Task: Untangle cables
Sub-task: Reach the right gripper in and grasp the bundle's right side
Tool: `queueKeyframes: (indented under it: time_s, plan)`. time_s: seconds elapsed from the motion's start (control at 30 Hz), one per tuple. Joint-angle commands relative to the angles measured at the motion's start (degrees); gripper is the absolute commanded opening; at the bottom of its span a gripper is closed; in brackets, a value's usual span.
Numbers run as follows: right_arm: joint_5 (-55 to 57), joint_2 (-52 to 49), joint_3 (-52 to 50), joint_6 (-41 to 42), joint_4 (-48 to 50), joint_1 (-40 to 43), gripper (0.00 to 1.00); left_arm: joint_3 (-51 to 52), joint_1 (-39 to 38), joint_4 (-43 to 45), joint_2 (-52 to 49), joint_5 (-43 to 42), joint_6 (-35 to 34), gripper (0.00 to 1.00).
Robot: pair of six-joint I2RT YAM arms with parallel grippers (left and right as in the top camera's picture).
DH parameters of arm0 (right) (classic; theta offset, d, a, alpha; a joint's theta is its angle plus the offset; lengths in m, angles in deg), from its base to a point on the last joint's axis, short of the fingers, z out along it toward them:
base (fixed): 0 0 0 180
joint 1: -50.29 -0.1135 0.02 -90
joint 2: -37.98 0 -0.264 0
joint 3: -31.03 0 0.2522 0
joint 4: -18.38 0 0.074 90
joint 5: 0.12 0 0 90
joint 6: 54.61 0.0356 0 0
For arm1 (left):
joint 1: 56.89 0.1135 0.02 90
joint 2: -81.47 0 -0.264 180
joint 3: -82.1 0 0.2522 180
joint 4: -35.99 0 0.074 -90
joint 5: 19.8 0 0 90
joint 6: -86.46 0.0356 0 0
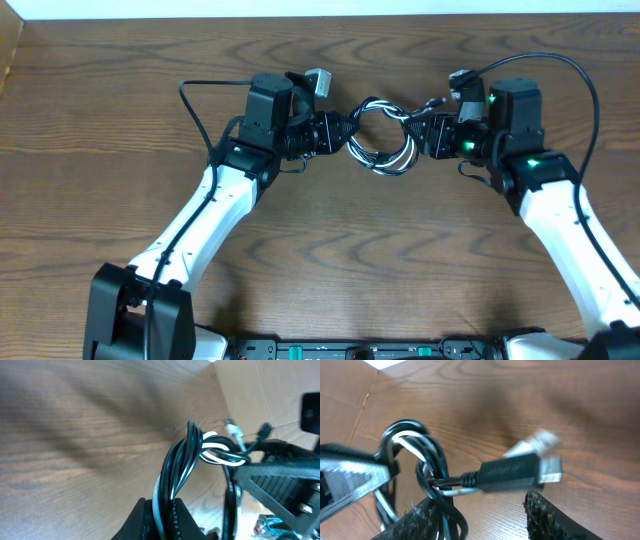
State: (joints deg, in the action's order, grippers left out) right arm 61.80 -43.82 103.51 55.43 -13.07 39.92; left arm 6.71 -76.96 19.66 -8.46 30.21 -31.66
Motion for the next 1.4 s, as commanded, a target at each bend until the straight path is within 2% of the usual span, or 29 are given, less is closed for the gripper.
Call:
queueKeyframes:
  time_s: [0.0,0.27,0.33,0.37,0.6,0.77,0.9,1.03,1.37]
  plan:
    - [0.2,-2.9,0.5,4.7,0.3,-0.6,0.5,-0.3,0.0,0.0,-0.1,-1.8,0.0,0.07]
    - [-4.0,-5.3,0.5,6.1,2.0,-1.1,0.48,-0.3,0.0,-0.4,-0.9,-0.5,-0.1,0.08]
    - [-3.7,-5.3,0.5,6.3,1.1,-1.5,0.38,-0.3,0.0,-0.4,-1.0,-0.2,-0.1,0.07]
    - [-3.6,-5.3,0.5,6.3,0.7,-1.7,0.38,-0.3,0.0,-0.4,-1.0,0.4,-0.1,0.07]
    - [-4.9,-2.0,0.6,7.4,0.1,-1.7,0.34,-0.3,0.0,-2.2,-1.1,11.2,-0.3,0.08]
    - [-5.4,0.4,0.6,8.9,0.8,-2.0,0.32,-0.3,-0.1,-4.0,-1.1,15.7,-12.6,0.07]
    - [-5.3,-0.1,0.6,8.9,-0.1,-5.6,0.2,-0.3,-0.3,-4.1,-1.1,15.6,-15.5,0.07]
    - [-4.2,-0.1,0.6,8.9,-1.1,-8.8,0.01,-0.3,-0.4,-4.0,-1.1,15.6,-15.8,0.07]
    - [2.7,-1.2,0.6,10.5,-3.9,-13.8,0.01,-0.3,-1.2,-4.1,-1.0,13.4,-17.2,0.07]
